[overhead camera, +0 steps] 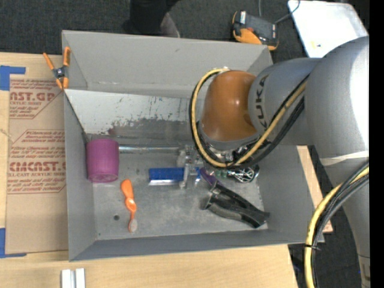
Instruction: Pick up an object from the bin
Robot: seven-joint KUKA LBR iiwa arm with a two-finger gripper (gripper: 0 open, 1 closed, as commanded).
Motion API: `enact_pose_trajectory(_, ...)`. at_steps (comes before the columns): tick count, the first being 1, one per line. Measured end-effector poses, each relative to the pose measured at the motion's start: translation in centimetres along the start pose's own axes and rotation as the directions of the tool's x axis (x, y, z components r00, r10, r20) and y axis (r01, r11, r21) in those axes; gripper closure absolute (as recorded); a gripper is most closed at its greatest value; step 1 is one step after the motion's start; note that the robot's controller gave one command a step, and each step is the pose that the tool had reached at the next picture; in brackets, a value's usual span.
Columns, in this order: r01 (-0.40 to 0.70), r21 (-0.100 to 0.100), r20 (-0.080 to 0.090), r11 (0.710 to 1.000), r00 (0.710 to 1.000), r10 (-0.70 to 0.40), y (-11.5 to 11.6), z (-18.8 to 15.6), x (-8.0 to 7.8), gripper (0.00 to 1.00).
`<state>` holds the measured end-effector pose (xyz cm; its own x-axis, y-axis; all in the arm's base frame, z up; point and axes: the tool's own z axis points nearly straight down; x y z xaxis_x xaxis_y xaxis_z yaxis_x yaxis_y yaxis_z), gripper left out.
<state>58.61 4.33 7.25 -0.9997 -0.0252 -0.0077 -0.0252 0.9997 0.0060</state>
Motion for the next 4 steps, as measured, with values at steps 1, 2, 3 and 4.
enact_pose_trajectory(1, 0.0, 0.0, 0.0, 1.0, 1.0, 0.0, 0.0, 0.0, 0.0, 1.0)
enact_pose_trajectory(2, 0.0, 0.0, 0.0, 1.0, 1.0, 0.0, 0.01, 0.0, 0.0, 1.0)
enact_pose_trajectory(3, 0.0, 0.0, 0.0, 1.0, 1.0, 0.0, 0.01, 0.0, 0.0, 1.0)
enact_pose_trajectory(4, 0.0, 0.0, 0.0, 1.0, 1.0, 0.0, 0.01, 0.0, 0.0, 1.0)
